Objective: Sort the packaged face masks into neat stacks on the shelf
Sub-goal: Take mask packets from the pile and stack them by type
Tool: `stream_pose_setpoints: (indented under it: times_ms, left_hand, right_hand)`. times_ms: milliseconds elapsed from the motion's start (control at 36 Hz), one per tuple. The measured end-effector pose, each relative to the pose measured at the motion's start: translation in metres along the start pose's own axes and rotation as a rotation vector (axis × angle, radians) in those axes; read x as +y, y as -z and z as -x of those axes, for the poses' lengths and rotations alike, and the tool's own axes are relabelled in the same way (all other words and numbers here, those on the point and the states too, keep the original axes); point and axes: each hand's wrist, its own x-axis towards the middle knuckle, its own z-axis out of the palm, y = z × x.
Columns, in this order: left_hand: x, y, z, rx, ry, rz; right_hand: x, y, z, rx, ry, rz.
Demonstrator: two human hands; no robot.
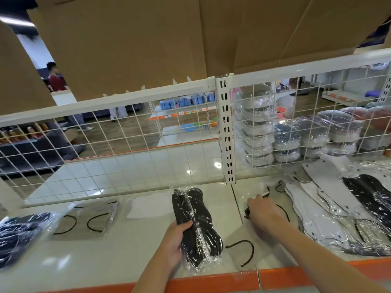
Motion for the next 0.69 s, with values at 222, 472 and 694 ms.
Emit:
stream_pose_setpoints:
  times_ms: [222,472,694]
  left_hand:
    - [0.009,0.004,0.004,0.008,-0.005,0.008]
    - [0.016,0.007,0.005,0.021,-0.007,0.008]
    - [0.018,0.006,0.001,0.023,0.031,-0.006]
  right_hand:
    - [-0.009,0.004,-0.002,0.013,-0.026,-0.081]
    - [-0.029,0.007,0.0,0.031,0.029,0.088]
    - [-0.033,0.027,-0.003,0.316,-0.011,-0.289]
